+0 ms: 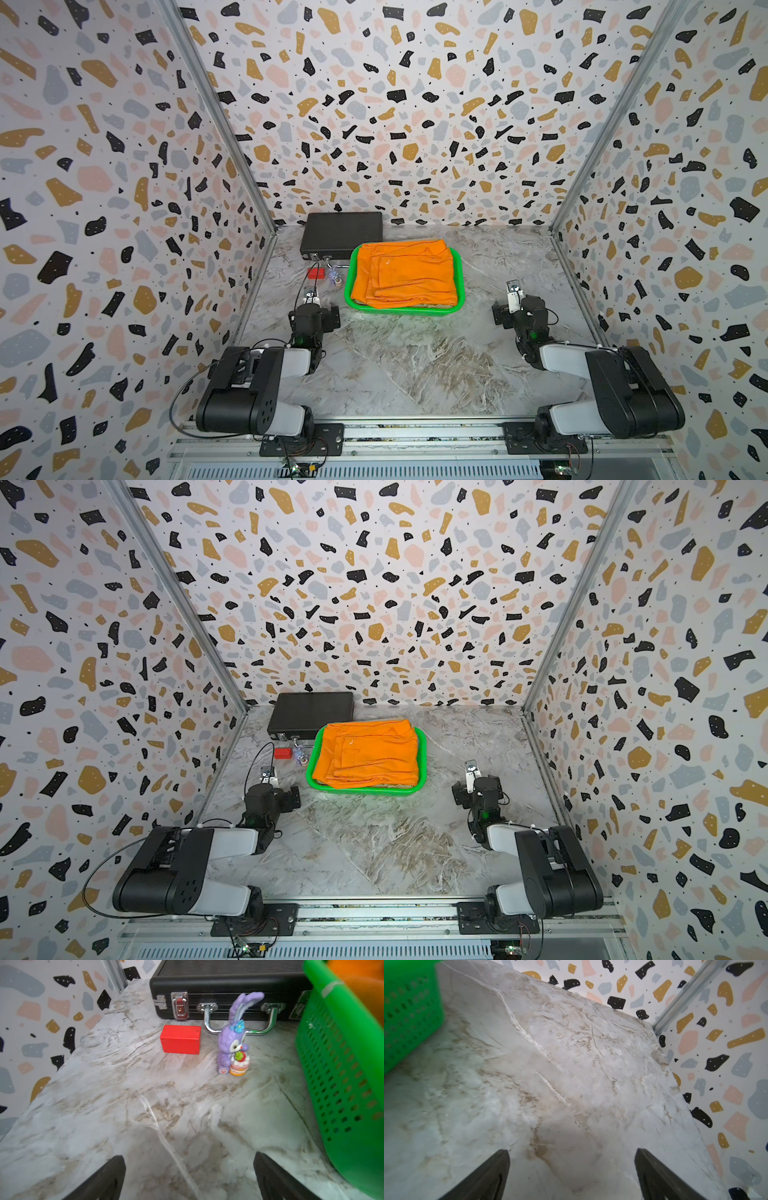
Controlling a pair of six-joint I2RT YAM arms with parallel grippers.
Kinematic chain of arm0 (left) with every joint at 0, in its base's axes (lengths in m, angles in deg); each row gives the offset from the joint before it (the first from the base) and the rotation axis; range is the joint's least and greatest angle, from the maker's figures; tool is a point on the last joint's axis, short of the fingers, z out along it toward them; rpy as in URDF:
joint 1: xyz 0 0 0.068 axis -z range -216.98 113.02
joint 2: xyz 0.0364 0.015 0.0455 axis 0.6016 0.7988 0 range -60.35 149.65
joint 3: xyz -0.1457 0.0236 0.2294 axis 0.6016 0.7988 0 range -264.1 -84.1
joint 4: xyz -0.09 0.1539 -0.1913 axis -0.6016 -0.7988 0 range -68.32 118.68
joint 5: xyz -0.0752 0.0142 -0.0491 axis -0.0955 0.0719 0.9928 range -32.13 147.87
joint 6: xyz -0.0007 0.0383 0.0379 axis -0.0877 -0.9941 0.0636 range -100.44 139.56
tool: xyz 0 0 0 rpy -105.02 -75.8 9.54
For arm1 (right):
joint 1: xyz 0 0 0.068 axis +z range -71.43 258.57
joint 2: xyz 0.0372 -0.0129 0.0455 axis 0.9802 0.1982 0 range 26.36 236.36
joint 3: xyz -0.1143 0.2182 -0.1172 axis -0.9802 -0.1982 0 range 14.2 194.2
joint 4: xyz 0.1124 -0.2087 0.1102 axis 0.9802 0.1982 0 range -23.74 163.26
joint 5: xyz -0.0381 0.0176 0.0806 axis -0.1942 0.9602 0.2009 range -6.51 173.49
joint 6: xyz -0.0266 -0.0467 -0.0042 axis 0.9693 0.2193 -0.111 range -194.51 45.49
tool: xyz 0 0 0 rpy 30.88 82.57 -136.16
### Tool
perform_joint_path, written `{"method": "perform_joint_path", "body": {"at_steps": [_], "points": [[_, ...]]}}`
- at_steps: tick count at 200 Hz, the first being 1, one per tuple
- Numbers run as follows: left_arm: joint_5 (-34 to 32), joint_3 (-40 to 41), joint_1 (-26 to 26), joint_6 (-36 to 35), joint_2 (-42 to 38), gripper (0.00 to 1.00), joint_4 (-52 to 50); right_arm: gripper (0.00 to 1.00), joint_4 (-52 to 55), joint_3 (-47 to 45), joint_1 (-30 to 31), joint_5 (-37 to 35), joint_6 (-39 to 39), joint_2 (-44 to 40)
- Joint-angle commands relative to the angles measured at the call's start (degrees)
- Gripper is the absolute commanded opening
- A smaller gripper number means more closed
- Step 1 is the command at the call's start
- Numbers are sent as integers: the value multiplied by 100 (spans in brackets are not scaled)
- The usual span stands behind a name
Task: Put the folded long pants in the basket
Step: Reset both arms
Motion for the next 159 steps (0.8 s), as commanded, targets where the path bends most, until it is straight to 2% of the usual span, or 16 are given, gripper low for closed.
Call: {"method": "perform_joint_path", "body": {"at_steps": [1, 10, 20, 42, 159], "points": [[204, -19, 16, -206, -55, 100, 736, 99, -964, 50, -570, 780, -680, 536], [123, -63, 46, -195, -119, 100, 562, 99, -381, 172, -574, 742, -675, 348], [28, -74, 97, -219, -124, 100, 554, 99, -825, 78, -574, 766, -662, 494], [-144, -136, 222, -308, -84, 100, 509, 99, -770, 81, -573, 760, -667, 458], [-53, -170, 226, -366, -79, 100, 446, 100, -722, 60, -565, 762, -661, 396]]}}
